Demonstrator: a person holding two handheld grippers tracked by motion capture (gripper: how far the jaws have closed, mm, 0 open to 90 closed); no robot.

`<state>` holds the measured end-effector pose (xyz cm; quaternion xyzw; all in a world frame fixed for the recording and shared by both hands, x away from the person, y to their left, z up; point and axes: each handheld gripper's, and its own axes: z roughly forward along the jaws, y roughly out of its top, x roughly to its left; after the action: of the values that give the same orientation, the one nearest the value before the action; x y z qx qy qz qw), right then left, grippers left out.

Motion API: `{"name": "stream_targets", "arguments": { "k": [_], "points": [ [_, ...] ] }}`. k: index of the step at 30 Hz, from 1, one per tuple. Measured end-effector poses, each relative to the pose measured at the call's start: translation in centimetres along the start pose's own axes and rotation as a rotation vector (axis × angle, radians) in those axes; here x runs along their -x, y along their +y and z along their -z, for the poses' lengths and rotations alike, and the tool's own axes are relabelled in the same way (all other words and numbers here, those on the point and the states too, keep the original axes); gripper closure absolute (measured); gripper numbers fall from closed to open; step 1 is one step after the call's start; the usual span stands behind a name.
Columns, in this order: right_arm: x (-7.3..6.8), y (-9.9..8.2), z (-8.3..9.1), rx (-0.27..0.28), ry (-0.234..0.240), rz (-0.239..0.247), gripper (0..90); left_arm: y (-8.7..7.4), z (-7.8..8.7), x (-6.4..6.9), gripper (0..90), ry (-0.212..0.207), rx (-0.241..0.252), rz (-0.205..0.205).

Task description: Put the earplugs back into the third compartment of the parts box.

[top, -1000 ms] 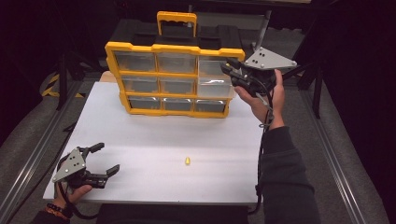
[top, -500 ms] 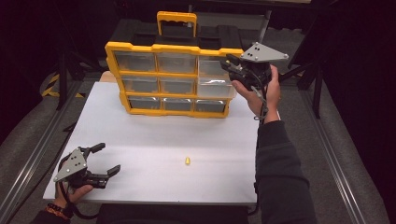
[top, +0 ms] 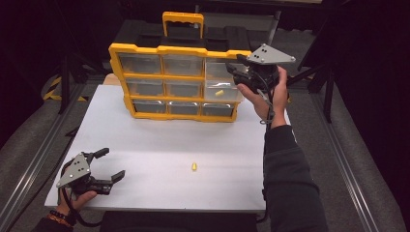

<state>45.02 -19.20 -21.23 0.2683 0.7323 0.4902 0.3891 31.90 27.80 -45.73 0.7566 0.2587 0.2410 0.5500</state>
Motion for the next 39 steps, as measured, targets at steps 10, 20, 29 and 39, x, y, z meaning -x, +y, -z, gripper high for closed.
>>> {"name": "stream_targets", "arguments": {
  "k": [10,20,29,39],
  "points": [
    [-2.1,-1.1,2.2,0.08,0.022,0.014,39.3,0.0,0.0,-0.1,7.2,0.003,-0.003,0.004],
    [-4.9,-3.8,4.8,0.156,0.021,0.051,27.2,0.0,-0.1,0.0,7.1,0.008,0.0,0.0],
    [-7.4,-6.5,5.6,0.143,0.06,0.054,21.7,0.1,0.1,0.1,7.3,0.009,-0.003,-0.008],
    [-8.9,-10.6,4.5,0.086,0.116,-0.007,18.0,0.1,0.0,0.2,7.2,0.005,-0.007,-0.012]
  ]
}}
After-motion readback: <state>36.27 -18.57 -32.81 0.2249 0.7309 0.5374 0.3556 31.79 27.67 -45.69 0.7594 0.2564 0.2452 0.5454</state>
